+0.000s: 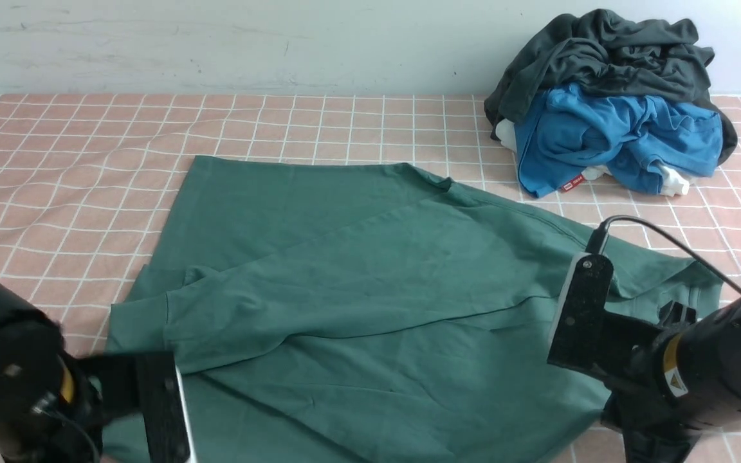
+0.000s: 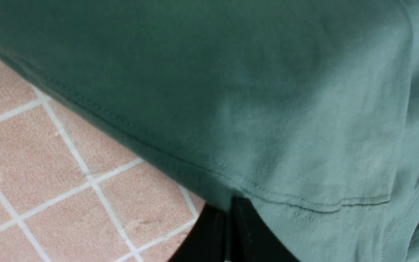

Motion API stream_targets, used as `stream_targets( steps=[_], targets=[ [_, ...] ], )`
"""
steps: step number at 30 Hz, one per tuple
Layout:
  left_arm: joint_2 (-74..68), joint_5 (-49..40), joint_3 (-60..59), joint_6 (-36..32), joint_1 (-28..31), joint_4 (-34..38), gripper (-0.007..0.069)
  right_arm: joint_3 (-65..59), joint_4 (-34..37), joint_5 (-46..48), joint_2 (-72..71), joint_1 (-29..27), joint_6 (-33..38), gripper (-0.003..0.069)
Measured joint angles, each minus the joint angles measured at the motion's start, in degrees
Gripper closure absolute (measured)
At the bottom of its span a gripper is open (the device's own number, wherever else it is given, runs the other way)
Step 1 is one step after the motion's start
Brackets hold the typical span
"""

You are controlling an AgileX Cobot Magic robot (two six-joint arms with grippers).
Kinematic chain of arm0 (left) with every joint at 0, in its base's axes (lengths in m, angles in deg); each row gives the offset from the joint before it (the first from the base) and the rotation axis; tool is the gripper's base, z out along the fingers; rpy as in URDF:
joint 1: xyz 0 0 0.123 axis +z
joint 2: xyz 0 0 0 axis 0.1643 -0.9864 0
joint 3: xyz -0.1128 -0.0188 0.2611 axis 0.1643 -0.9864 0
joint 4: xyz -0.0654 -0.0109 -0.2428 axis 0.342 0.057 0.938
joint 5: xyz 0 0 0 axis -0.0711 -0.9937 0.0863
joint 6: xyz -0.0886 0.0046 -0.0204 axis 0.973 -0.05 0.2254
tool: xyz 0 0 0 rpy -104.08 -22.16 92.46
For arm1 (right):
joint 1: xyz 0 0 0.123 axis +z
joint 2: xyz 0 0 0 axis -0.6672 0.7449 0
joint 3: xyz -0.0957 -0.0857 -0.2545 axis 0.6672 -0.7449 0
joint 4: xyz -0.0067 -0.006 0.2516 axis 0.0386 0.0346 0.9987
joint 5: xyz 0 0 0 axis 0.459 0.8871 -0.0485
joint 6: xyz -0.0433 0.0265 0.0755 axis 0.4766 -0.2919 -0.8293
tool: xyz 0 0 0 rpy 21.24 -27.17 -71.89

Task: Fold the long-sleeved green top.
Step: Use both arms simultaneously to clamp the lower edge of the clothing fabric, then use both arms to drag the lower edge of the fabric forward and fold it over the upper edge

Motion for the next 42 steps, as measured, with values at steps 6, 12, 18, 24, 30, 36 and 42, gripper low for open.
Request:
stream_targets(
  steps=[6,12,18,24,30,36,42],
  targets=[
    [6.18,-2.23,8.82,19.43,0.00,-4.04,0.0615,0.00,-2.19,0.83,0.00,-0.13,-0.05,0.0659],
    [-1.72,7.95,17.90,38.85,2.99,-12.45,0.0615,2.57,-5.60,-4.22,0.12,-6.19,-0.55,0.0659],
    [-20.93,12.74,34.55,46.35,6.39,-15.10,0.0615,12.60,-6.84,-16.95,8.31,-15.07,-0.49,0.0659],
    [-39.83,10.72,53.88,45.84,6.91,-16.40,0.0615,25.57,-7.07,-19.18,21.88,-19.05,-0.49,0.0659],
    [-59.80,5.58,76.27,46.85,7.94,-14.37,0.0606,40.03,-6.72,-14.01,36.12,-22.14,-0.49,0.0659],
    [-70.44,1.08,90.79,46.29,9.82,-5.77,0.0458,48.70,-6.66,-9.18,43.16,-22.48,-4.28,0.0589],
    [-70.83,-4.31,96.95,44.60,11.39,-4.58,0.0176,57.41,-6.66,-3.77,44.23,-22.64,-10.32,0.0396]
  ],
)
